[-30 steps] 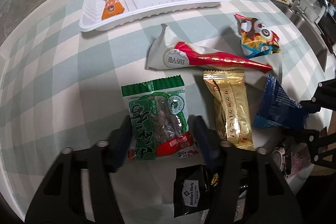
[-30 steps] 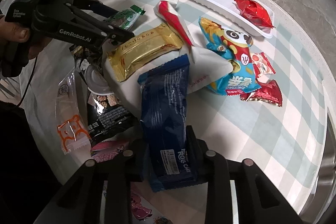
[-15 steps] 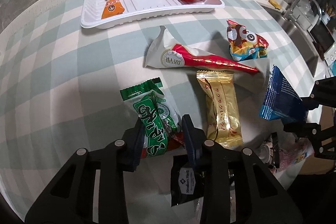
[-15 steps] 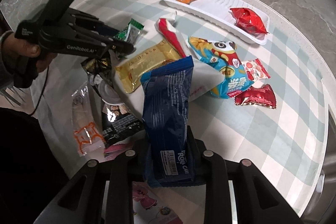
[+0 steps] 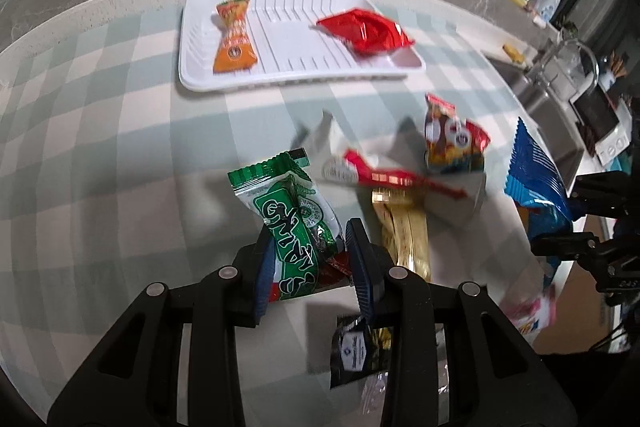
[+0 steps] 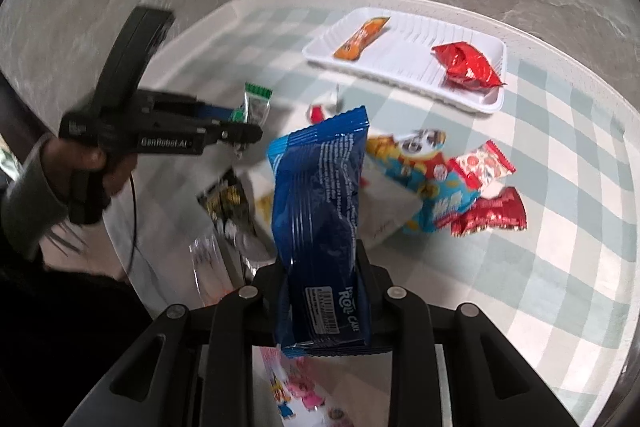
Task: Organize snacks
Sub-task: 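Carry both packets to the white tray and release them inside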
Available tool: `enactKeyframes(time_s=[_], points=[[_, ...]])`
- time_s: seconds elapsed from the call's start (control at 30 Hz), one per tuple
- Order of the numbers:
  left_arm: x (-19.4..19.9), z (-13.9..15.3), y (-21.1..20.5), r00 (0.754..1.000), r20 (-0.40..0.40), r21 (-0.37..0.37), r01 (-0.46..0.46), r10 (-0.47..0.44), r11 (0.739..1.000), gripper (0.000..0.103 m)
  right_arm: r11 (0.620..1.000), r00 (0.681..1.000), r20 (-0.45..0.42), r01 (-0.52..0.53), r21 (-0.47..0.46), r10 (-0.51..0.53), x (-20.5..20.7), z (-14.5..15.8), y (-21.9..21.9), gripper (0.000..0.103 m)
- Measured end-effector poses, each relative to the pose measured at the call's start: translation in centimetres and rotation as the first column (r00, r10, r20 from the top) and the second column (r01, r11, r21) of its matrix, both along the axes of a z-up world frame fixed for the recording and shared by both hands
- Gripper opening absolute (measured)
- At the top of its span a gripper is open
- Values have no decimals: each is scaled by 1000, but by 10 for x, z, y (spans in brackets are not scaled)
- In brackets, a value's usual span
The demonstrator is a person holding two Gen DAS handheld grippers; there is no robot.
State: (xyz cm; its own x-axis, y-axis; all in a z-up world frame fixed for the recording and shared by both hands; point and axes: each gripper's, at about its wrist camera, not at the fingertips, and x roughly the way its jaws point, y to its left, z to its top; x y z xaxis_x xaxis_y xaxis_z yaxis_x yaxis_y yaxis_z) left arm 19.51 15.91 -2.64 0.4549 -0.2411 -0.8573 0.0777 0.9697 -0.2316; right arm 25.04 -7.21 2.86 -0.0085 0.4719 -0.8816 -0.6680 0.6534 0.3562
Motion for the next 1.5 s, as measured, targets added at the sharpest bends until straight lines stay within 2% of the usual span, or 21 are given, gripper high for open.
enactKeyframes(time_s=[0.27,0.63,1.1,1.5], points=[[40,17,9,999,36,-10,1,-1,1000,32,996,996,-6,85,30,-85,50,1,11,29],[118,31,16,997,74,8,17,-17,1000,32,991,991,51,128,-21,-127,125,-9,42,29],[209,14,16,997,68,44,36,-39,998,32,980,985,53,170,-101,-166,193,-50,74,29],[249,-5,12,998,54,56,38,-40,998,32,975,985,45,173,-137,-169,215,-73,87,29]])
